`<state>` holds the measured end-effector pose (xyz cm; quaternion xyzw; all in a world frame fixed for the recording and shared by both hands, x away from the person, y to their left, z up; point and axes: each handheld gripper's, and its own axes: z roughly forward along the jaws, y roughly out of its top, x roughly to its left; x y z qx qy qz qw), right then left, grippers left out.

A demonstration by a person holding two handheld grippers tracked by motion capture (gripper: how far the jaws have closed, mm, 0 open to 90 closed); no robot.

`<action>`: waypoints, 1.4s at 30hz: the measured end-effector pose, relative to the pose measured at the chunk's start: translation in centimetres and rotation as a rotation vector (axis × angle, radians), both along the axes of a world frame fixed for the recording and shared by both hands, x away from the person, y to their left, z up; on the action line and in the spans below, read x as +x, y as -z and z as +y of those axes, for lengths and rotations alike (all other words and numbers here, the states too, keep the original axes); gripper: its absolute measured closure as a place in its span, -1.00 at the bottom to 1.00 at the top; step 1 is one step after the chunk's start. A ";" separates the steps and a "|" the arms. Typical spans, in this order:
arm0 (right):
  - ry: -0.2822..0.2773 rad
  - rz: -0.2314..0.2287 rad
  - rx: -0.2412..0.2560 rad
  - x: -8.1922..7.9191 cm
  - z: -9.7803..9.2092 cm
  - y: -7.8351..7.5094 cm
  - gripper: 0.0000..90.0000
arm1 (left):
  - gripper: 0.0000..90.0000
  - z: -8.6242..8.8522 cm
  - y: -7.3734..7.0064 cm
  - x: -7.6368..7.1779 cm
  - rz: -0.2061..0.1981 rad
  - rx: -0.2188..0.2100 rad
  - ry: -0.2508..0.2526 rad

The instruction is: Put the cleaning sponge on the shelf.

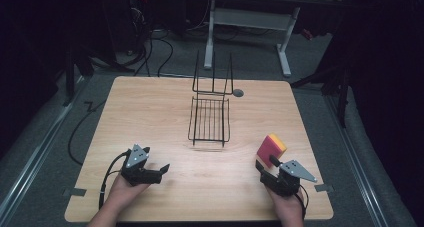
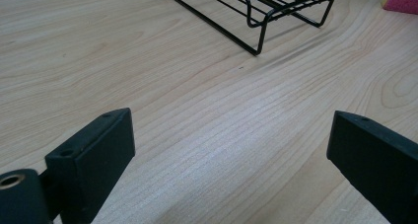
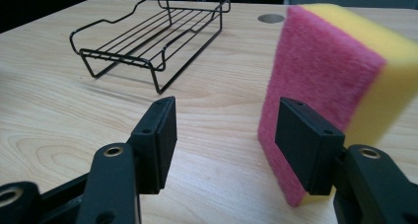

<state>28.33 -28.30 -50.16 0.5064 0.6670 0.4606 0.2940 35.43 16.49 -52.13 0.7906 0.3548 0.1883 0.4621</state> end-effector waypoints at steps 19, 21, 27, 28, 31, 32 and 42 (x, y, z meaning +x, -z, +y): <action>0.091 0.000 -0.024 -2.5 -3.4 -0.3 -0.04 | -0.89 -0.1 0.0 0.0 0.002 0.002 0.000; 0.108 -0.004 -0.025 -2.6 -4.1 -0.3 -0.04 | -0.89 -0.1 0.0 0.0 0.001 0.003 0.000; 0.103 0.011 -0.018 -2.1 -5.5 -0.1 -0.01 | -0.89 0.1 -0.1 0.1 -0.002 -0.001 -0.006; 0.099 0.017 -0.015 -2.0 -5.6 -0.1 -0.01 | -0.89 0.1 -0.1 0.1 -0.002 -0.004 -0.009; 0.099 0.021 -0.008 -1.8 -6.0 0.1 -0.06 | -0.89 0.1 -0.1 0.1 -0.004 -0.005 -0.011; 0.099 0.019 -0.008 -1.8 -6.0 0.1 -0.08 | -0.89 0.1 -0.1 0.1 -0.006 -0.005 -0.011; 0.096 0.033 -0.013 -0.2 -5.7 0.6 -0.36 | -0.89 0.1 -0.1 0.1 -0.005 0.000 -0.007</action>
